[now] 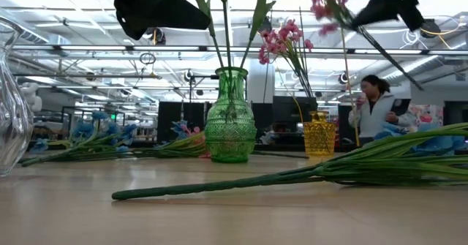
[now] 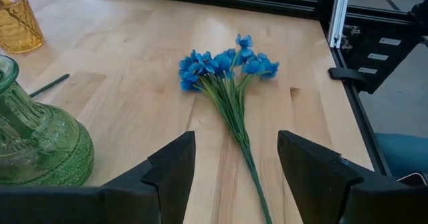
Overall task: Sort flowers into vase by color
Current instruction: Put the right pink flowers into the yellow vase
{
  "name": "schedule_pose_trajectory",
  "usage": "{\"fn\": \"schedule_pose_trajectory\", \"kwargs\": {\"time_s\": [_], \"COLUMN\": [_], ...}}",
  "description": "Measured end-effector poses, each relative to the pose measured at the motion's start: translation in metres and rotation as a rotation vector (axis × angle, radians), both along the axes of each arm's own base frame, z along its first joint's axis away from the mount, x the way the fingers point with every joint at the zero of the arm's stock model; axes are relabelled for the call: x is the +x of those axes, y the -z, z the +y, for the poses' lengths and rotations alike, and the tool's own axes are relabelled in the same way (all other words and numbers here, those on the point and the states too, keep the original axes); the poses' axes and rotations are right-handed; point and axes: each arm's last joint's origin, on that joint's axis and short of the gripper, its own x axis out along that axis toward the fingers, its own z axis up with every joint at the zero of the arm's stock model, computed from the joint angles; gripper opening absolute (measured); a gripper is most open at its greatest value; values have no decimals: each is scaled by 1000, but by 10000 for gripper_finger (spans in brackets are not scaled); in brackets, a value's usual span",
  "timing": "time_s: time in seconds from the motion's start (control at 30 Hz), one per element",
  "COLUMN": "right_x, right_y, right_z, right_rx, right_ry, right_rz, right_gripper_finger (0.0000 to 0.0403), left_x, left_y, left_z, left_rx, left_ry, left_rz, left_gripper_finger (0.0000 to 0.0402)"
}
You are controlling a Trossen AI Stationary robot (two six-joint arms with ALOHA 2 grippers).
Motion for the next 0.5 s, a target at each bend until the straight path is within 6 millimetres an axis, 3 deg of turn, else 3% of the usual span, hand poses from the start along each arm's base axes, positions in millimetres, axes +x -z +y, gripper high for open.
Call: {"fn": "schedule_pose_trajectory", "kwargs": {"time_s": [0.27, 0.5], "right_x": [7, 18], "right_y": [-17, 11], "right_z": [10, 23], "right_rx": [-175, -278], "right_ry": [-33, -173], "right_rz": [-90, -102], "right_gripper_finger": [0, 0], "left_x": [3, 7], "left_y": [-5, -9], "left_z": [0, 1], "left_rx": [11, 31], "left_ry": [8, 20], "left_rz": [-47, -93], "left_gripper_finger": [219, 219]}}
